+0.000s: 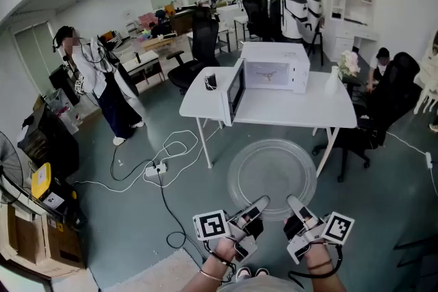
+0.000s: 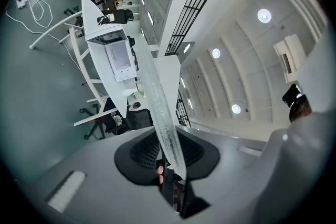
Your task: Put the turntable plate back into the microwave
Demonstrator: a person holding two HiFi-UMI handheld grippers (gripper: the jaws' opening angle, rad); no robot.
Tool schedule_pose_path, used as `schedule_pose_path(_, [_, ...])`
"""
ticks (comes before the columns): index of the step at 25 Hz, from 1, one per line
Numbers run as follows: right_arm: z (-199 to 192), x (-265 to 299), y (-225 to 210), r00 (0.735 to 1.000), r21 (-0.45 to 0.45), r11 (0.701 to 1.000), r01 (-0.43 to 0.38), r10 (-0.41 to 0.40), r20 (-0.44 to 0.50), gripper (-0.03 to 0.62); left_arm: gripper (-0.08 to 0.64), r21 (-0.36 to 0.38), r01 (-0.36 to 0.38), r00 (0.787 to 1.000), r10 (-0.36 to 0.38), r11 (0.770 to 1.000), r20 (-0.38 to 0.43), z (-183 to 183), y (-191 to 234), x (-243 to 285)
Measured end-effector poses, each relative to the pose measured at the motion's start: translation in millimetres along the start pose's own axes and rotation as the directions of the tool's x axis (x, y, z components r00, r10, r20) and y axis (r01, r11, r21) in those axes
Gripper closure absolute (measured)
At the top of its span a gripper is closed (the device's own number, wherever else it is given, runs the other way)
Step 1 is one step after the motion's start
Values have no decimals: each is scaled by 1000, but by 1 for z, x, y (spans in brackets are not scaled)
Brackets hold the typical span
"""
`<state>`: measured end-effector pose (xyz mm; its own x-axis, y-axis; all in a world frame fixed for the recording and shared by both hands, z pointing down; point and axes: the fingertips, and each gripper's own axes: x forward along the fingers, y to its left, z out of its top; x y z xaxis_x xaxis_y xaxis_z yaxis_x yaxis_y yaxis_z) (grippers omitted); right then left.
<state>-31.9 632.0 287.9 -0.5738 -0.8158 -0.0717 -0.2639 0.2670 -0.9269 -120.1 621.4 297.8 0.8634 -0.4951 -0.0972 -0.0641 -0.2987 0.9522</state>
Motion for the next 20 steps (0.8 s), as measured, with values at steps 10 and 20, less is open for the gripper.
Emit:
schedule_pose_path(10, [-8, 9, 8, 1000, -19, 1000, 1, -1, 10, 531, 503, 69, 34, 999, -33, 997, -23, 13, -5, -8])
schedule_pose_path(20, [-16, 18, 10, 999, -38, 999, 19, -18, 30, 528, 500, 59, 55, 997, -52, 997, -48, 22, -1, -15])
